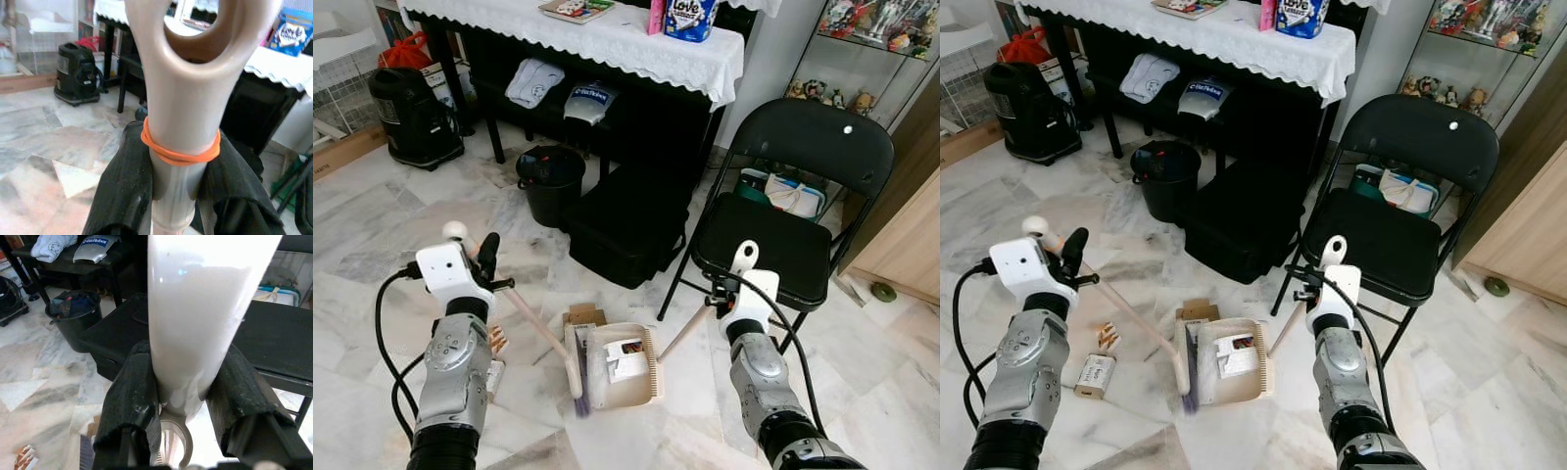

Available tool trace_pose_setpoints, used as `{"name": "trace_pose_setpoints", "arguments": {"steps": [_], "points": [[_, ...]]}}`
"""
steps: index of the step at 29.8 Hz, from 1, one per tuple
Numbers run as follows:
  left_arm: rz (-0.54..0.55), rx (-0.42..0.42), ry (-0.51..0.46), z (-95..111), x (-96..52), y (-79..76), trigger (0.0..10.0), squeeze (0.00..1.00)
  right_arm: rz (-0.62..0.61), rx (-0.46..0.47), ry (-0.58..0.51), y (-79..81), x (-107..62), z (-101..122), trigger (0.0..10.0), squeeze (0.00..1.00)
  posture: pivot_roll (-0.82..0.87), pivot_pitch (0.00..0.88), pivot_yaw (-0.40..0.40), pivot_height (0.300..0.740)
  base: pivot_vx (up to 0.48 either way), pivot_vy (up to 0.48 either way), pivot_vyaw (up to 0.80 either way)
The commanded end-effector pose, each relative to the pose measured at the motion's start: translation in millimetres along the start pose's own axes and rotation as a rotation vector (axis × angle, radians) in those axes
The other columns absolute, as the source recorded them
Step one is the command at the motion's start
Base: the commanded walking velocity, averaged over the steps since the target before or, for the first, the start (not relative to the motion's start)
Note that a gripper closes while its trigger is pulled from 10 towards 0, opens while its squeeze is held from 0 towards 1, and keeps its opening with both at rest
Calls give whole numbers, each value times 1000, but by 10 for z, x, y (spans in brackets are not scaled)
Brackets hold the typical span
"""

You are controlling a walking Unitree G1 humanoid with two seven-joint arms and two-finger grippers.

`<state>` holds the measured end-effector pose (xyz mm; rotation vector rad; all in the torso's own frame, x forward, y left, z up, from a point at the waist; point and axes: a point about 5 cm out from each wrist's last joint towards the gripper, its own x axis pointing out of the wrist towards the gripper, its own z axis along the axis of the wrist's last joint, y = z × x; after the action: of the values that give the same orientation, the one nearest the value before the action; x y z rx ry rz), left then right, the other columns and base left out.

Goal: Sweep floor

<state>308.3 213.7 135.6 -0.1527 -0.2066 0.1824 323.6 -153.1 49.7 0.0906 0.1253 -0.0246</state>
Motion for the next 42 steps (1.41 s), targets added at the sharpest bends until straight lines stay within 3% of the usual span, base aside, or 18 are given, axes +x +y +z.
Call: {"name": "trace_pose_setpoints", "arguments": {"steps": [1,10,23,39,42], "points": [[-10,-18,-89,213,79,-43,10000,0,-1,-1,-20,-14,19,50,10000,0,70,31,-53,740,0,0,0],[6,-64,-157,414,146,-58,10000,0,-4,-6,-8,-20,18,32,10000,0,71,32,-53,740,0,0,0],[-60,-191,-89,380,132,-97,10000,0,-9,-9,4,-32,13,12,10000,0,73,39,-53,740,0,0,0],[-138,-46,3,152,22,-185,10000,0,-26,0,-52,-87,80,168,10000,0,63,43,-53,740,0,0,0],[-168,24,13,115,9,-211,10000,0,-28,5,-64,-94,93,199,10000,0,64,42,-53,740,0,0,0]]}}
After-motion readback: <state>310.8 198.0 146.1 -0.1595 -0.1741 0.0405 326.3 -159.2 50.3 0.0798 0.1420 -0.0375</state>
